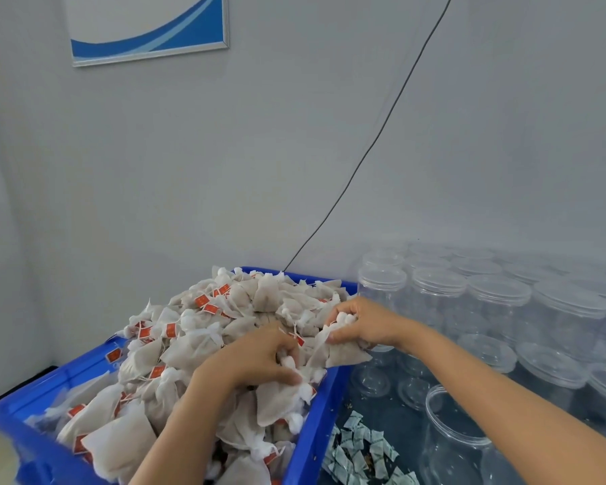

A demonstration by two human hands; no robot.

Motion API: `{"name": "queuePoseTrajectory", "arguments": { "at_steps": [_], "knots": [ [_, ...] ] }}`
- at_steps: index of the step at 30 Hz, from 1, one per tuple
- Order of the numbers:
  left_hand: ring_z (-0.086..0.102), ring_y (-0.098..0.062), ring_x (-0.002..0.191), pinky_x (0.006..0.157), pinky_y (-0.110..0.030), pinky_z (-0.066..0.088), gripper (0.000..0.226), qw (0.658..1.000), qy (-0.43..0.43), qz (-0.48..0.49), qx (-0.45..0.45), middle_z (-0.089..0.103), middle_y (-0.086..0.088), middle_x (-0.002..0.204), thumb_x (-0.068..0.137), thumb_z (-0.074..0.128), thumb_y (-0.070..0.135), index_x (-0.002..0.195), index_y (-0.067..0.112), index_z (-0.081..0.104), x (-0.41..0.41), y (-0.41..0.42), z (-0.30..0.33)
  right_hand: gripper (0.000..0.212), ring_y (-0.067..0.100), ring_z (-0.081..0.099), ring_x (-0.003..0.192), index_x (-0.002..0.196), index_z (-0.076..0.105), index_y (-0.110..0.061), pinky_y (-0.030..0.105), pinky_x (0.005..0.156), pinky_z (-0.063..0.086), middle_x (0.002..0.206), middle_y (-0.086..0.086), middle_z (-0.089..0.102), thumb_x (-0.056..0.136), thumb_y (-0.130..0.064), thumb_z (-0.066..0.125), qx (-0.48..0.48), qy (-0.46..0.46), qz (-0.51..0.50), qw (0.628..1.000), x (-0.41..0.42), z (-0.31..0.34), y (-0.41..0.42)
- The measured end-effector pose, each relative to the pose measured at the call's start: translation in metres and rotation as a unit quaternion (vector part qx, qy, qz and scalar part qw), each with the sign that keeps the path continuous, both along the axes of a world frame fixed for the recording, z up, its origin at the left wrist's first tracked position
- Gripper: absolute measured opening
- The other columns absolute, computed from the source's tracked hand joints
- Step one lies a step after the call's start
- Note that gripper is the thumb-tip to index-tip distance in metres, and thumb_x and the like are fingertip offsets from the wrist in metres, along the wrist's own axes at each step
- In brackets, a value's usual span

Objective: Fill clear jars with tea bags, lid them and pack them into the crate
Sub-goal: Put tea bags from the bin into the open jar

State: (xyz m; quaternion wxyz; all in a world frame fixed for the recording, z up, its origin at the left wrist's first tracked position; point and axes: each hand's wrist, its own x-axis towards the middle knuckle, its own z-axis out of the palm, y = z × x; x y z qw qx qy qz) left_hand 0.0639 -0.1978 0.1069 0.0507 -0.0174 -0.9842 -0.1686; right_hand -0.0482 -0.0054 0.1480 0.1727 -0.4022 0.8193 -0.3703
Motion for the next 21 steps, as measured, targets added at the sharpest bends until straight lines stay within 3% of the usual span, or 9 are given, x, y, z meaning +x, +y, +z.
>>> {"name": "queuePoseTrajectory", "arguments": {
  "at_steps": [2, 4, 7, 10, 12, 14, 16, 21],
  "knots": [
    [0.048, 0.002, 0.079, 0.066, -0.012, 0.033, 0.011, 0.999, 0.050, 0.005, 0.008, 0.051, 0.016, 0.088, 0.084, 0.068, 0.038, 0.079, 0.030, 0.063, -0.004, -0.003, -0.003, 0.010, 0.000, 0.060, 0.074, 0.091, 0.069, -0.017, 0.009, 0.051, 0.044, 0.089, -0.012, 0.061, 0.082, -0.018, 0.073, -0.019, 0.000, -0.011, 1.000, 0.000, 0.003, 0.004],
    [0.050, 0.002, 0.072, 0.065, -0.011, 0.036, 0.017, 0.990, 0.123, 0.041, 0.063, 0.054, 0.013, 0.084, 0.087, 0.067, 0.029, 0.071, 0.027, 0.060, -0.007, -0.005, -0.004, 0.008, -0.004, 0.058, 0.062, 0.086, 0.067, -0.022, 0.008, 0.048, 0.041, 0.083, -0.014, 0.060, 0.082, -0.018, 0.073, -0.050, 0.004, -0.033, 0.998, 0.000, 0.007, 0.011],
    [0.053, 0.004, 0.061, 0.062, -0.012, 0.038, 0.025, 0.938, 0.269, 0.126, 0.177, 0.060, 0.008, 0.074, 0.089, 0.067, 0.021, 0.065, 0.023, 0.060, -0.009, -0.004, 0.006, 0.008, -0.002, 0.048, 0.042, 0.088, 0.069, -0.019, 0.014, 0.042, 0.038, 0.068, -0.006, 0.062, 0.082, -0.018, 0.074, -0.120, -0.026, -0.074, 0.990, -0.002, 0.013, 0.026],
    [0.053, -0.001, 0.054, 0.060, -0.021, 0.041, 0.019, 0.886, 0.342, 0.164, 0.268, 0.064, 0.003, 0.069, 0.090, 0.066, 0.023, 0.072, 0.016, 0.066, -0.010, 0.004, 0.026, 0.007, 0.004, 0.047, 0.047, 0.083, 0.070, -0.022, 0.018, 0.042, 0.036, 0.064, -0.004, 0.061, 0.081, -0.018, 0.075, -0.191, -0.050, -0.106, 0.975, -0.004, 0.021, 0.049],
    [0.058, -0.010, 0.058, 0.060, -0.024, 0.048, 0.017, 0.873, 0.330, 0.127, 0.335, 0.065, -0.003, 0.071, 0.090, 0.065, 0.023, 0.078, 0.012, 0.069, -0.011, 0.016, 0.040, 0.009, 0.008, 0.048, 0.051, 0.080, 0.069, -0.024, 0.019, 0.043, 0.036, 0.064, -0.005, 0.062, 0.079, -0.019, 0.076, -0.223, -0.054, -0.127, 0.965, -0.006, 0.026, 0.068],
    [0.061, -0.013, 0.061, 0.065, -0.025, 0.051, 0.017, 0.875, 0.290, 0.076, 0.379, 0.065, 0.001, 0.067, 0.090, 0.066, 0.023, 0.078, 0.012, 0.069, -0.014, 0.036, 0.053, 0.009, 0.007, 0.048, 0.052, 0.080, 0.069, -0.024, 0.018, 0.044, 0.036, 0.063, -0.006, 0.062, 0.077, -0.019, 0.077, -0.244, -0.049, -0.155, 0.956, -0.007, 0.030, 0.091],
    [0.060, -0.006, 0.060, 0.064, -0.018, 0.050, 0.018, 0.894, 0.259, 0.042, 0.364, 0.065, 0.007, 0.064, 0.090, 0.066, 0.024, 0.074, 0.016, 0.069, -0.019, 0.064, 0.060, 0.009, 0.010, 0.047, 0.055, 0.080, 0.069, -0.023, 0.020, 0.046, 0.035, 0.066, -0.003, 0.062, 0.077, -0.018, 0.076, -0.262, -0.046, -0.188, 0.945, -0.009, 0.029, 0.117],
    [0.061, -0.014, 0.069, 0.069, -0.022, 0.053, 0.013, 0.914, 0.141, -0.045, 0.377, 0.071, -0.008, 0.078, 0.086, 0.071, 0.018, 0.074, 0.016, 0.070, -0.046, 0.143, 0.046, 0.009, 0.014, 0.053, 0.064, 0.083, 0.069, -0.022, 0.022, 0.049, 0.041, 0.076, 0.001, 0.065, 0.078, -0.018, 0.076, -0.256, -0.037, -0.278, 0.925, -0.003, 0.010, 0.177]
  ]
}}
